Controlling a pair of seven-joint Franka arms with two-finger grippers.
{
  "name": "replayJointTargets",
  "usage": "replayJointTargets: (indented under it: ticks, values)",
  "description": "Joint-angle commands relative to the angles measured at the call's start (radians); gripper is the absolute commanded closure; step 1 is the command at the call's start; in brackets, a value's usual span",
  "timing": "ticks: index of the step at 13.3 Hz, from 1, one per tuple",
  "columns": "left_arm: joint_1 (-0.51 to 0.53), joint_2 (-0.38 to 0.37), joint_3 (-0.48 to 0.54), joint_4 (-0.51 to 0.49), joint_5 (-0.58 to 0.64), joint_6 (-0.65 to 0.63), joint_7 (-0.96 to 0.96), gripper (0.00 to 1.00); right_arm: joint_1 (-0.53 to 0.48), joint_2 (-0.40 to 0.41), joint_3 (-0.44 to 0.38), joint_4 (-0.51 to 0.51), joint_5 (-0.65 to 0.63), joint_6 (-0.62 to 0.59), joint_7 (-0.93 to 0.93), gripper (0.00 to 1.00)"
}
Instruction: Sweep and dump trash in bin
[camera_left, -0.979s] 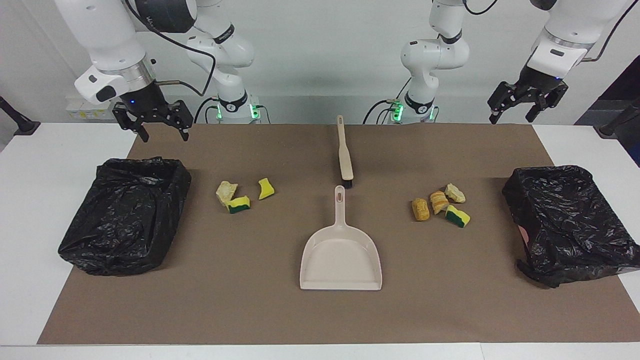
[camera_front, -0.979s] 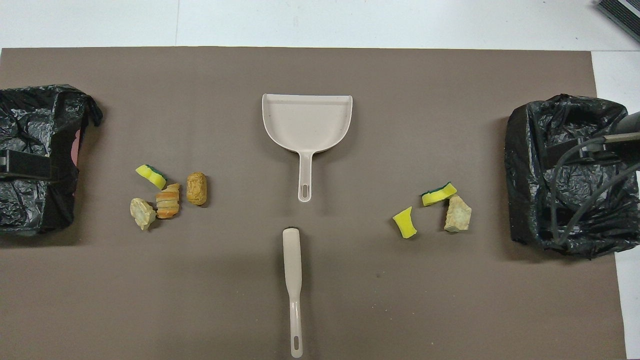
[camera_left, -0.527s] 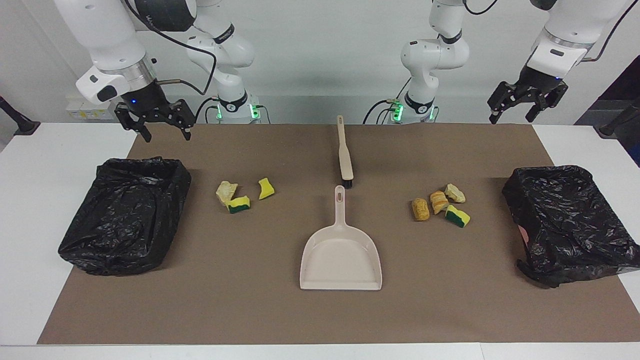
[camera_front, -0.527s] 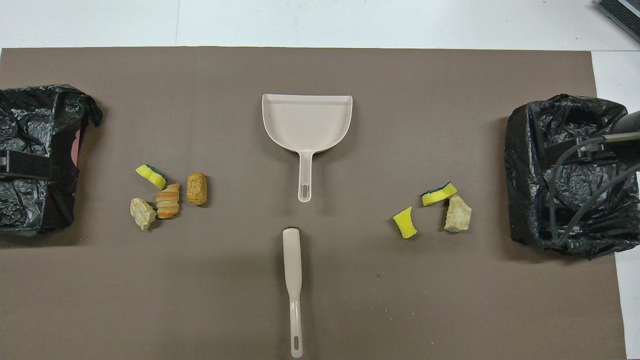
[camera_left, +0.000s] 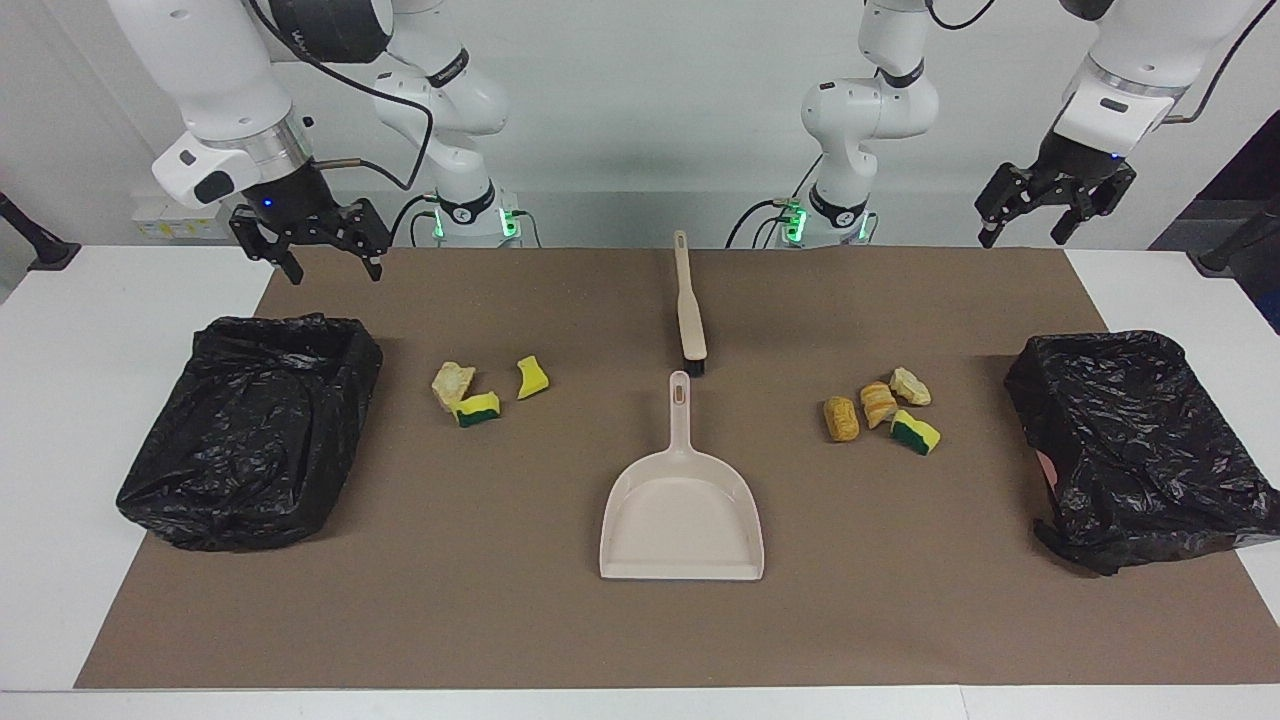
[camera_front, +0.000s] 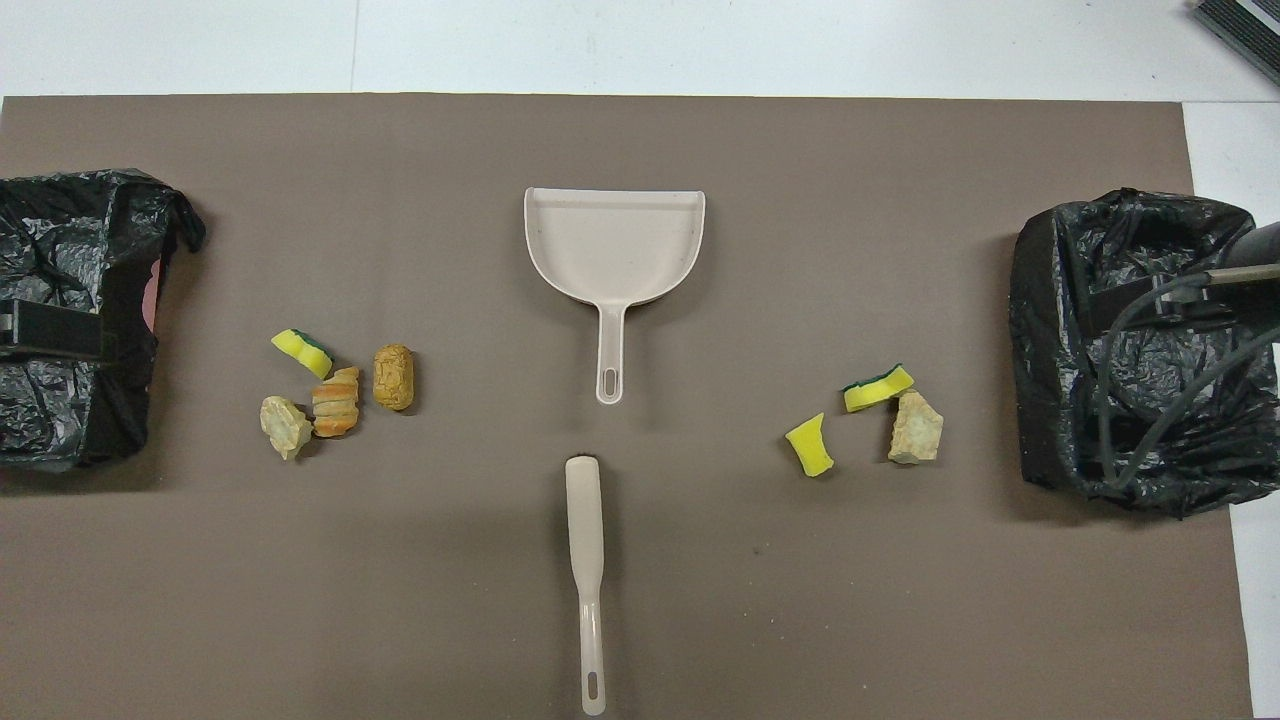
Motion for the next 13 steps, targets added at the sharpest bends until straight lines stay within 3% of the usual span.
replayJointTargets:
  ticks: [1,8,13]
  values:
    - [-0.003,0.004,-0.003,0.012,0.000,0.004,0.008,0.00,-0.009,-0.001,0.005,-0.001,0.015,0.001,0.015,0.00]
    - [-0.011,-0.016,-0.012,-0.055,-0.016,0.049,-0.001,0.00,-0.009,-0.019,0.005,-0.029,0.014,-0.008,0.015,0.00]
    - [-0.127,-0.061,-0.015,-0.209,-0.055,0.097,-0.050,0.00,-0.004,-0.021,0.008,-0.029,0.012,-0.007,0.020,0.00]
